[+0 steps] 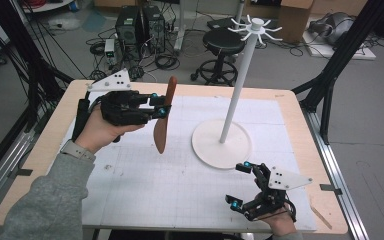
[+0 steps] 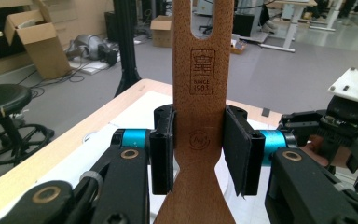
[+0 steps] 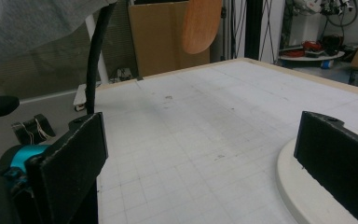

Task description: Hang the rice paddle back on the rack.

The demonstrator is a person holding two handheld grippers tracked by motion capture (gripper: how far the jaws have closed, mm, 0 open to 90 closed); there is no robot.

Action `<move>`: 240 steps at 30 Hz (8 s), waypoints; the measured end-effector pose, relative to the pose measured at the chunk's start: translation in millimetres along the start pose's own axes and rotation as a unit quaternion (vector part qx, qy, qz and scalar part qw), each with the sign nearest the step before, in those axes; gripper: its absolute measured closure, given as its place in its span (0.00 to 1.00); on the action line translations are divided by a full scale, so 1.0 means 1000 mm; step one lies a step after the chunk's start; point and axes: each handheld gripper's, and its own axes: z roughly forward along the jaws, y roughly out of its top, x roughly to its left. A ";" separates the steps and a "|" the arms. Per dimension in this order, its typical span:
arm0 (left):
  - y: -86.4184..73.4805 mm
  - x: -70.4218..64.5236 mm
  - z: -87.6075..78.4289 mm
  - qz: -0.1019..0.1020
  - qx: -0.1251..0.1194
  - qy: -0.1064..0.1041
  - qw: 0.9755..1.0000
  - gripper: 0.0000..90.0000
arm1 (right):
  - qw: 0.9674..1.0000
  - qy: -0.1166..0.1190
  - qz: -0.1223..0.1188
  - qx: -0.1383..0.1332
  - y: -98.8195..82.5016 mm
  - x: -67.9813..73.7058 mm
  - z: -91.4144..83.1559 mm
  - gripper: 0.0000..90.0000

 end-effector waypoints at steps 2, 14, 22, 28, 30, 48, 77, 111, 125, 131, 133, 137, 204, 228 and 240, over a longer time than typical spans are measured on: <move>0.005 0.000 0.004 0.000 0.002 -0.003 1.000 0.72 | 1.000 0.000 0.002 0.000 0.000 0.000 -0.001 0.02; 0.027 -0.001 0.024 0.007 0.006 -0.014 1.000 0.72 | 1.000 -0.001 0.006 0.002 -0.002 -0.002 0.000 0.02; 0.038 -0.004 0.031 0.009 0.003 -0.012 1.000 0.72 | 1.000 0.000 0.010 -0.001 -0.002 -0.002 0.000 0.02; 0.048 -0.006 0.038 0.014 0.002 -0.014 1.000 0.72 | 1.000 0.002 0.009 0.001 -0.004 -0.003 0.001 0.02; 0.051 -0.006 0.040 0.015 0.004 -0.012 1.000 0.72 | 1.000 0.002 0.010 -0.001 -0.004 -0.003 0.001 0.02; 0.083 -0.012 0.062 0.010 -0.005 -0.011 1.000 0.72 | 1.000 0.004 0.019 -0.010 -0.003 -0.003 0.000 0.02; 0.116 -0.018 0.091 0.018 0.010 0.004 1.000 0.72 | 1.000 0.011 0.024 -0.008 -0.003 -0.004 0.000 0.02; 0.113 -0.019 0.113 0.013 0.017 0.023 1.000 0.72 | 1.000 0.012 0.023 -0.004 -0.004 -0.004 0.001 0.02; 0.110 -0.017 0.114 0.011 0.011 0.025 1.000 0.71 | 1.000 0.002 0.027 -0.001 -0.004 -0.003 0.001 0.02; 0.105 -0.017 0.112 0.006 0.003 0.019 1.000 0.58 | 1.000 0.006 0.022 0.001 -0.003 -0.002 0.001 0.02; 0.103 -0.017 0.109 0.007 -0.003 0.006 1.000 0.54 | 1.000 0.008 0.020 0.002 -0.003 -0.002 0.002 0.02; 0.099 -0.015 0.102 0.012 -0.012 -0.015 1.000 0.44 | 1.000 0.008 0.021 0.004 -0.004 -0.001 0.003 0.02; -0.038 -0.004 -0.057 0.046 -0.026 0.027 0.998 0.02 | 1.000 0.010 0.007 0.028 -0.001 0.008 0.010 0.02; -0.099 -0.003 -0.105 0.035 -0.027 0.079 0.996 0.02 | 0.999 0.007 -0.001 0.035 0.000 0.010 0.016 0.02; -0.134 -0.007 -0.132 0.002 -0.069 0.092 0.993 0.02 | 0.999 0.002 0.000 0.035 0.000 0.009 0.018 0.02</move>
